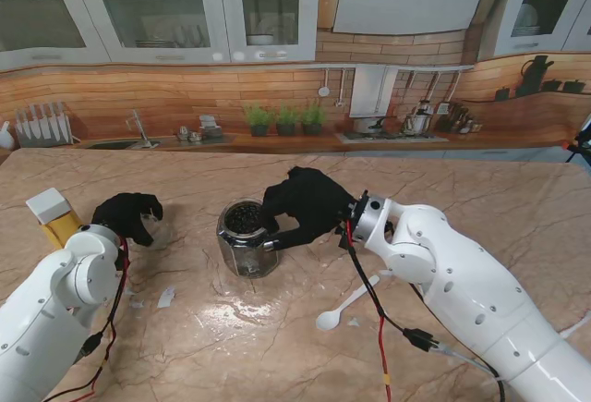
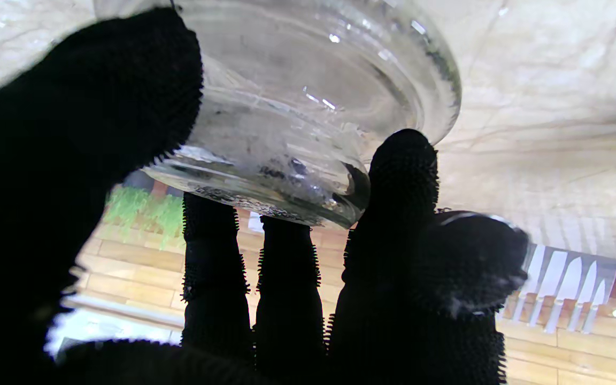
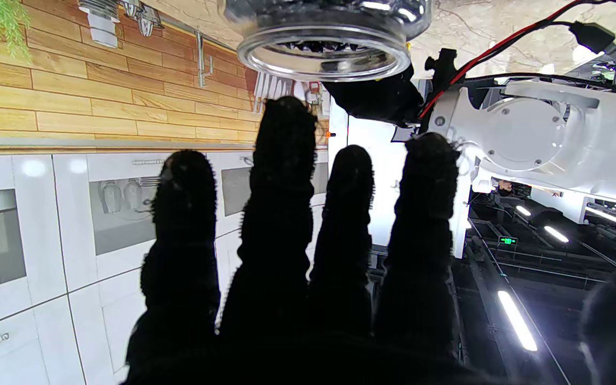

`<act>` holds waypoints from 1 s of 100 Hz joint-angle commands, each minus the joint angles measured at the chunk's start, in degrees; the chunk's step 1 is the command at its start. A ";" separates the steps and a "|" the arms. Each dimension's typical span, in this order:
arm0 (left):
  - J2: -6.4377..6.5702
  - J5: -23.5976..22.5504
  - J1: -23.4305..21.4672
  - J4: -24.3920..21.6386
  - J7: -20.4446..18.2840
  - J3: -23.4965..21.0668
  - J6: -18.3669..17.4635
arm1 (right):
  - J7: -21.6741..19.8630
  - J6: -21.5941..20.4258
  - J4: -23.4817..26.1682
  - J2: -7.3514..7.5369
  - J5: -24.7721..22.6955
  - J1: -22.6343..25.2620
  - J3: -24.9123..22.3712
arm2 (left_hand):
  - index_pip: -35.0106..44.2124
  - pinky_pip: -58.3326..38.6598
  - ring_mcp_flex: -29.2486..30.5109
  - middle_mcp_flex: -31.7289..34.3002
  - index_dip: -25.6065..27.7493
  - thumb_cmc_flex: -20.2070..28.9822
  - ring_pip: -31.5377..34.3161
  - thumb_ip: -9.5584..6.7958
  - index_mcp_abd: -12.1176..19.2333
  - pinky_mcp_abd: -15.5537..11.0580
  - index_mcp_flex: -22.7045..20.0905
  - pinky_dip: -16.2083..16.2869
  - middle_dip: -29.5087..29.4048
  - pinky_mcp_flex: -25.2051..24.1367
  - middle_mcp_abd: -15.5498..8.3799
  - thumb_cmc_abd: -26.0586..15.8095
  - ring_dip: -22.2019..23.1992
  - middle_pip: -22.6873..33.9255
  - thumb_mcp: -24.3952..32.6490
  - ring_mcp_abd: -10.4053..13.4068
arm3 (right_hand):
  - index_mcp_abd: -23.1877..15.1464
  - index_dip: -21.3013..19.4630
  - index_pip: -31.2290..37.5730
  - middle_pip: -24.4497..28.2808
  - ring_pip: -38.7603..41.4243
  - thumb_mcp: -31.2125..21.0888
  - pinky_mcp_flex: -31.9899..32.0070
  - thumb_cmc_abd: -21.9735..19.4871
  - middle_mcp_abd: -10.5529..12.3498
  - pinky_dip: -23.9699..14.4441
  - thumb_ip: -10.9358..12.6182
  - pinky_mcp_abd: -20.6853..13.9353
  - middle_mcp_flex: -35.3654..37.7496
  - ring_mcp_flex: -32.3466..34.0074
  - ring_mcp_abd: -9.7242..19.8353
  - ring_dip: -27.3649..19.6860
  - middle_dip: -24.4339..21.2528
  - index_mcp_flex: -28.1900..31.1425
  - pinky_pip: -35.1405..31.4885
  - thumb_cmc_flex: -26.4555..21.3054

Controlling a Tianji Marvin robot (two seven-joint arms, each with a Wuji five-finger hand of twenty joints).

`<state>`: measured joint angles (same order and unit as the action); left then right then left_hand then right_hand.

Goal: Portion coffee beans from the glass jar into the coffee jar

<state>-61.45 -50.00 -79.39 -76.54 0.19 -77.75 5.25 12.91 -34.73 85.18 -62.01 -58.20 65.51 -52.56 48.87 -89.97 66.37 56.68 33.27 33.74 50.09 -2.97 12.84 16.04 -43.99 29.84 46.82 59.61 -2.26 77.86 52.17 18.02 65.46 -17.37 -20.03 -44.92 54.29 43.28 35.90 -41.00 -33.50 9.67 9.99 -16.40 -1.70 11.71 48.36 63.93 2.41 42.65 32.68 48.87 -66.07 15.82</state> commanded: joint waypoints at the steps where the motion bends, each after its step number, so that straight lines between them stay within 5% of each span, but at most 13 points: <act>1: 0.07 0.16 -0.56 -2.39 0.10 -0.85 -0.95 | -0.04 0.09 0.51 -0.01 -0.28 0.46 -0.12 | 23.73 -3.06 5.47 13.99 6.74 12.11 6.01 -15.02 -2.56 -4.08 -7.33 -0.47 3.59 -0.42 -2.41 -7.15 0.82 11.72 13.96 12.70 | -1.37 0.29 1.93 1.77 1.02 -0.73 0.18 0.84 1.04 0.74 0.95 -0.34 1.49 1.18 1.73 -0.39 0.41 1.45 0.14 0.29; 62: 1.36 1.45 -4.23 -21.66 -12.89 -8.71 -9.47 | -0.40 1.08 0.83 0.95 -2.57 4.12 -4.08 | 23.50 -3.26 5.44 13.97 6.94 12.03 6.07 -15.99 -2.67 -4.48 -7.23 0.63 4.07 -0.35 -2.17 -7.80 1.12 11.46 13.20 12.62 | -1.46 0.44 2.02 1.75 1.05 -0.87 0.07 1.03 0.99 0.87 0.93 -0.17 1.53 1.21 1.75 -0.47 0.28 1.51 0.01 0.27; 100: 1.91 5.66 -3.96 -30.48 -18.82 -7.96 -12.82 | 0.19 2.01 1.73 1.30 -3.78 7.09 -6.78 | 23.39 -3.13 5.40 13.94 7.26 11.66 6.10 -16.70 -2.42 -5.13 -6.71 1.53 4.43 -0.26 -2.18 -8.42 1.29 11.26 12.85 13.05 | -1.42 0.46 2.13 1.80 1.17 -0.87 0.03 1.10 1.08 0.89 0.90 -0.07 1.70 1.30 1.70 -0.42 0.30 1.73 -0.04 0.30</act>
<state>-59.47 -44.89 -83.67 -104.88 -18.18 -86.45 -6.96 12.84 -32.98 86.62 -60.94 -61.67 71.75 -59.15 48.87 -90.55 66.42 57.07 33.40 33.77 51.08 -5.32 12.85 16.08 -44.22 30.42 46.81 59.61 -2.26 77.86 52.42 18.01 64.24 -17.37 -20.03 -44.92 54.97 43.29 36.54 -41.00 -33.53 10.23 9.99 -15.82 -1.70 11.68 48.52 63.96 2.51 42.52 32.68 48.87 -66.07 15.82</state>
